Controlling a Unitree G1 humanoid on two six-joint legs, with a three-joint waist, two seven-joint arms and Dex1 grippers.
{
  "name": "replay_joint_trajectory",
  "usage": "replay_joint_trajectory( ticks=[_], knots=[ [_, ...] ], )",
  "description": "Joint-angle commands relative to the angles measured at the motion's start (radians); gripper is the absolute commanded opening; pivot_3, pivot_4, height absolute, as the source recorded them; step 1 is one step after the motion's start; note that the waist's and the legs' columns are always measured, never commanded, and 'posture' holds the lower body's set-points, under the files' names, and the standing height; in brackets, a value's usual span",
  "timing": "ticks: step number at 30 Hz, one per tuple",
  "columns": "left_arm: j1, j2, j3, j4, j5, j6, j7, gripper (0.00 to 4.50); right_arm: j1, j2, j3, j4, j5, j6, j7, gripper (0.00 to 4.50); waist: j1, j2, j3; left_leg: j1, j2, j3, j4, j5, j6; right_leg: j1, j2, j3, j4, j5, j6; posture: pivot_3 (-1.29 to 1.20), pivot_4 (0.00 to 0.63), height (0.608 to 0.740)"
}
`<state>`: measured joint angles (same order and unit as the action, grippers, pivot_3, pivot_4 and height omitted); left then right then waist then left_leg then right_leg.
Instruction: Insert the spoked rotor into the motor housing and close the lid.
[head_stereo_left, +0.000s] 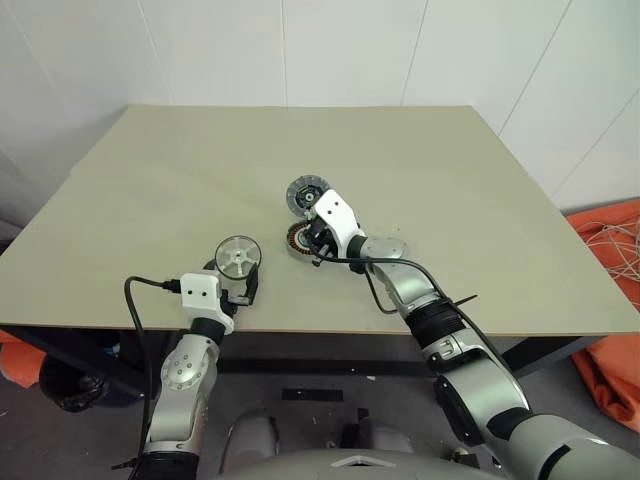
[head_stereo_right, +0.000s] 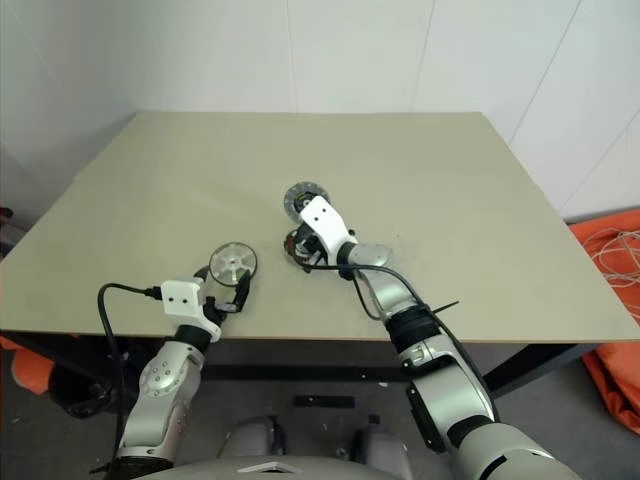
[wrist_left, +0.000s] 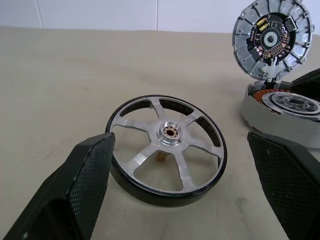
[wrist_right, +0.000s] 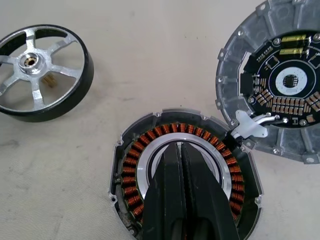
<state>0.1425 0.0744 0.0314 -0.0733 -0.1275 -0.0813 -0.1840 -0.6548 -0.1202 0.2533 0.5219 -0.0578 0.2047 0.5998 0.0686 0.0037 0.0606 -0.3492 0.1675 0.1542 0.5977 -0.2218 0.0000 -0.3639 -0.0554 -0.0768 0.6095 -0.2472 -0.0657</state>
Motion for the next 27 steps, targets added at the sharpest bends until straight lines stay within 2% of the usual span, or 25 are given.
replay_joint_trajectory(
  ticks=[1,8,20,27],
  knots=[
    [-0.004,-0.001,-0.005,-0.029,0.008,-0.021,0.004,4.50,-0.044,0.008,-0.014,0.033,-0.003,-0.029,-0.020,0.04,0.000,0.000,0.000,0.000,0.000,0.000,0.000,0.000,0.000,0.000,0.000,0.000,0.000,0.000,0.000,0.00,0.000,0.740],
    [0.003,-0.006,-0.008,-0.036,0.013,-0.020,0.010,4.50,-0.052,-0.009,0.003,0.097,-0.028,-0.031,-0.019,0.04,0.000,0.000,0.000,0.000,0.000,0.000,0.000,0.000,0.000,0.000,0.000,0.000,0.000,0.000,0.000,0.00,0.000,0.740],
    [0.006,-0.009,-0.008,-0.035,0.013,-0.019,0.007,4.50,-0.063,0.004,-0.053,0.028,0.016,-0.046,-0.024,0.04,0.000,0.000,0.000,0.000,0.000,0.000,0.000,0.000,0.000,0.000,0.000,0.000,0.000,0.000,0.000,0.00,0.000,0.740],
    [0.006,-0.009,-0.007,-0.033,0.013,-0.020,0.008,4.50,-0.030,-0.002,-0.019,0.031,-0.011,-0.022,0.003,0.04,0.000,0.000,0.000,0.000,0.000,0.000,0.000,0.000,0.000,0.000,0.000,0.000,0.000,0.000,0.000,0.00,0.000,0.740]
  ],
)
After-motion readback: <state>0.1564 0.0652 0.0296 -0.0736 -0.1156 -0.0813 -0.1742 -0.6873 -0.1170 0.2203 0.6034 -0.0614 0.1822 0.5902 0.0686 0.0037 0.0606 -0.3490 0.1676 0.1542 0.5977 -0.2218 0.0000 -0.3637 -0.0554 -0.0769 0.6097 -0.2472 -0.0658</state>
